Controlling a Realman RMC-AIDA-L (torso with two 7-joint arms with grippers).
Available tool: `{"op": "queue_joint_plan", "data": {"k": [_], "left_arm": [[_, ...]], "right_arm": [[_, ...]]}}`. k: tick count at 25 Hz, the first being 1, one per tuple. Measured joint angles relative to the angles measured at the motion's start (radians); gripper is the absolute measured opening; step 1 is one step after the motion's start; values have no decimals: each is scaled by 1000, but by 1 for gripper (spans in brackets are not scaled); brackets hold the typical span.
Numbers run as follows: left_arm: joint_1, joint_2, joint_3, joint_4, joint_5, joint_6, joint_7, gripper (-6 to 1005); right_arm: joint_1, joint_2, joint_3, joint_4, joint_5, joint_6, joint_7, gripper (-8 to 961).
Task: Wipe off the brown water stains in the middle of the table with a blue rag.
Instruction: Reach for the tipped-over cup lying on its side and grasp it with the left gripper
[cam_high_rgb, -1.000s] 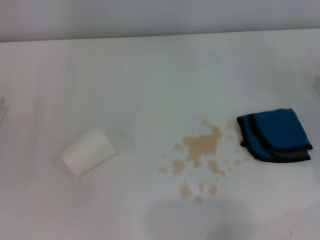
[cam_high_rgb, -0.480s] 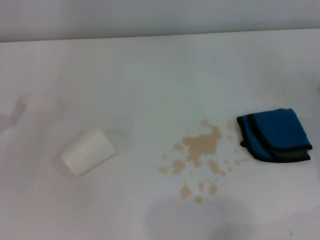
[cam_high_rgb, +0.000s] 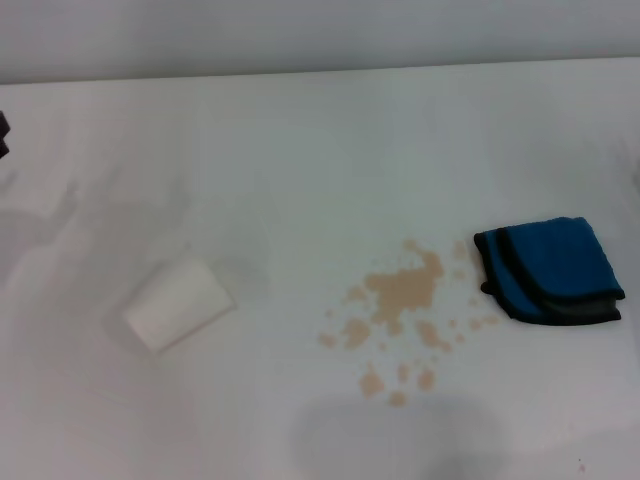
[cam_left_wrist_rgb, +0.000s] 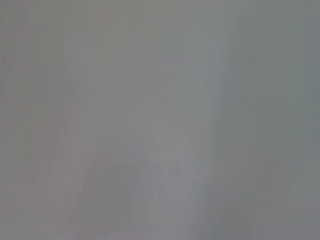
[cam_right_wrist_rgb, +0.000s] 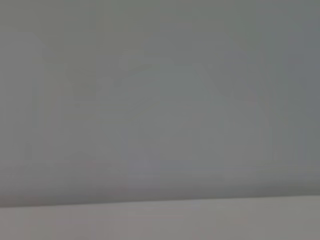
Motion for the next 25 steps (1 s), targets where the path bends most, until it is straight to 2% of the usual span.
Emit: {"op": "queue_joint_plan", "data": {"k": [1, 4, 9, 15, 17, 20, 25], "left_arm": [[9, 2, 0, 56, 77, 12, -102, 876], [19, 4, -6, 123, 186, 21, -235, 876], [22, 10, -30, 270, 478, 27, -608, 876], [14, 9, -50, 459, 812, -1, -979, 876], [6, 15, -62, 518, 897, -48, -1083, 877], [-42, 26, -131, 594, 1026, -194, -1234, 877], [-148, 52, -262, 611, 1169, -393, -1374, 877]], "right_arm": [[-2, 0, 1, 0, 1, 11, 0, 878], [-10, 0, 2, 0, 1, 59, 0, 878], [-24, -1, 3, -8, 2, 134, -1, 878], [-25, -1, 3, -9, 4, 152, -1, 878], [-26, -1, 4, -9, 5, 154, -1, 878], [-29, -1, 5, -9, 12, 155, -1, 878], [-29, -1, 5, -9, 16, 157, -1, 877]]}}
